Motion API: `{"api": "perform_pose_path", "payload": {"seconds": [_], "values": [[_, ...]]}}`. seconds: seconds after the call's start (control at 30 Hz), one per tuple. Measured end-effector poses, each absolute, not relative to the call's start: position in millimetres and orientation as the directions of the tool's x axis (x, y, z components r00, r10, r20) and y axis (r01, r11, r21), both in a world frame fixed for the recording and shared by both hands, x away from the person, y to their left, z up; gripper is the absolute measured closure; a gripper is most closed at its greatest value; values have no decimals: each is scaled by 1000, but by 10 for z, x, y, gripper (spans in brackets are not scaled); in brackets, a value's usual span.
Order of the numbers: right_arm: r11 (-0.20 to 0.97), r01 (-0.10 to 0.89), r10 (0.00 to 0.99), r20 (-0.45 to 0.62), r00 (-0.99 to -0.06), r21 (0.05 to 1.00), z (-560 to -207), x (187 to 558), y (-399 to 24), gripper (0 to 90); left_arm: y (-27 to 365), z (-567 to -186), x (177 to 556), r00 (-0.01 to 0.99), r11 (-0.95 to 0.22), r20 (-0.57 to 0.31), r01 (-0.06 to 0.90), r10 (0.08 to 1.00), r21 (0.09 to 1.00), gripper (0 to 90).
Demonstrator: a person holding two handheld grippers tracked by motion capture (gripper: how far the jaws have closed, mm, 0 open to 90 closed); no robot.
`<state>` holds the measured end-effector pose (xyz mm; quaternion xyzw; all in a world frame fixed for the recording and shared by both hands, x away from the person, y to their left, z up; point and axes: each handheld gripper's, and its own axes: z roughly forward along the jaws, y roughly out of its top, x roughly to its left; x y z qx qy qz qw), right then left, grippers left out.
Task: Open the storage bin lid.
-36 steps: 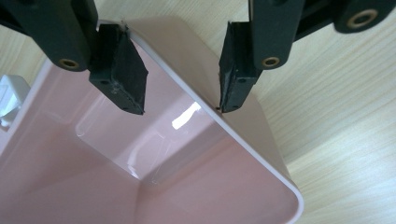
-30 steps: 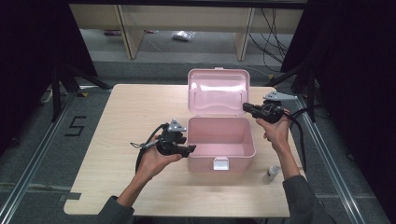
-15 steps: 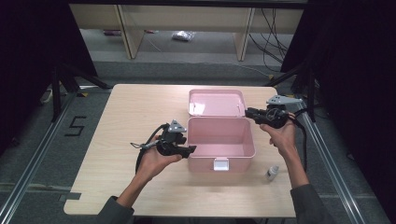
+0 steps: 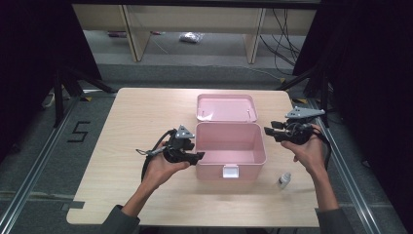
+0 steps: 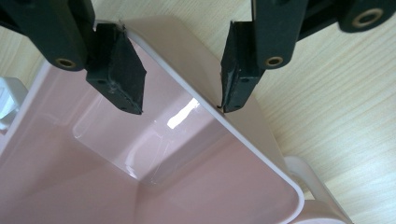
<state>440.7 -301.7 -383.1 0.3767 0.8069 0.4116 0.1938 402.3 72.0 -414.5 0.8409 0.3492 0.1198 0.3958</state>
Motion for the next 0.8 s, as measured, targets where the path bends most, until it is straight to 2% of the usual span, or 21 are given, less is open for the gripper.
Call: {"api": "perform_pose_path", "payload": {"seconds": [0.07, 0.17, 0.2, 0.23, 0.43, 0.57, 0.77, 0.8], "values": [[368, 465, 771, 15, -637, 805, -3838, 4353, -3031, 543, 719, -4145, 4024, 726, -441, -76, 494, 683, 750, 493], [390, 455, 775, -19, -631, 800, -3850, 4294, -3059, 480, 717, -4143, 4020, 726, -443, -72, 492, 684, 749, 493], [374, 487, 787, 7, -617, 789, -3855, 4260, -3048, 463, 716, -4144, 4020, 726, -444, -71, 491, 684, 749, 493], [413, 466, 775, -33, -631, 782, -3858, 4267, -3068, 448, 716, -4143, 4019, 727, -445, -70, 490, 684, 749, 493], [430, 553, 791, -3, -612, 714, -3856, 4102, -3072, 414, 716, -4144, 4017, 727, -446, -68, 489, 683, 750, 493], [466, 556, 787, -35, -616, 688, -3906, 4040, -3140, 402, 716, -4144, 4016, 727, -445, -69, 489, 683, 750, 492], [456, 602, 794, 5, -607, 656, -3945, 3941, -3198, 375, 716, -4144, 4012, 728, -447, -66, 487, 682, 750, 492], [460, 569, 789, -20, -614, 682, -3987, 3950, -3204, 361, 716, -4144, 4012, 728, -447, -66, 487, 682, 750, 492]]}}
